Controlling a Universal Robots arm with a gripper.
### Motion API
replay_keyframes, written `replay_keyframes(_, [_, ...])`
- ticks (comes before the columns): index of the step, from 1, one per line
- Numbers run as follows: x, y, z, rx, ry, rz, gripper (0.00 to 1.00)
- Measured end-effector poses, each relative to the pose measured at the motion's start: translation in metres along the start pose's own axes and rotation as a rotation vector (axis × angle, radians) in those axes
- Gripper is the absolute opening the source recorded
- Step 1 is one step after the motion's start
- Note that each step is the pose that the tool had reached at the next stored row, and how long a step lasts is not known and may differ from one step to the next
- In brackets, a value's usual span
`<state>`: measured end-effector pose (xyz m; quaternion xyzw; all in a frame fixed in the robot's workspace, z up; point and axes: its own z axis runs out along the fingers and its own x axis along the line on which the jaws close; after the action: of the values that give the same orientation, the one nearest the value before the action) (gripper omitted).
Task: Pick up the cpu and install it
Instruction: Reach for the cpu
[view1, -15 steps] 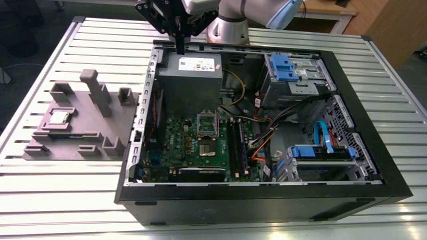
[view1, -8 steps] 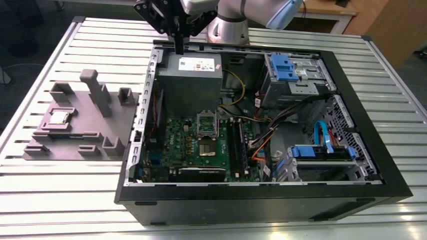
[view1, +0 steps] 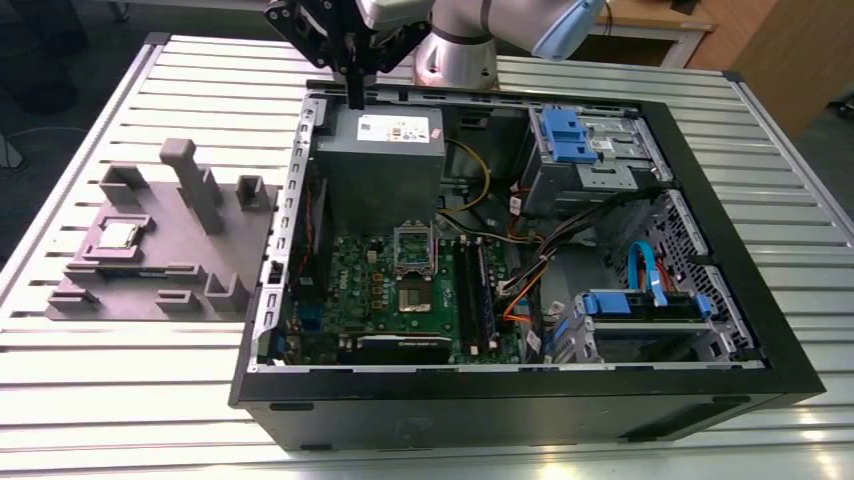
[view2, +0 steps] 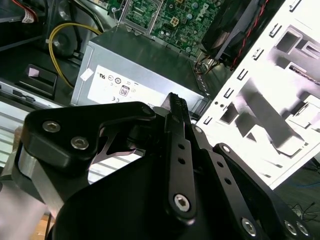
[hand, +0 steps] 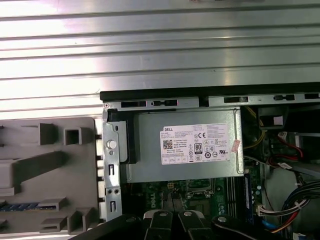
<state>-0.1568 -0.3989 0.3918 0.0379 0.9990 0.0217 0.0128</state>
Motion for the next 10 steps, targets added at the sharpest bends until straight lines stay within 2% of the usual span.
replay_keyframes(10, [0.0047, -0.0004, 0.0005, 0.0000, 0.0001, 0.000, 0.11])
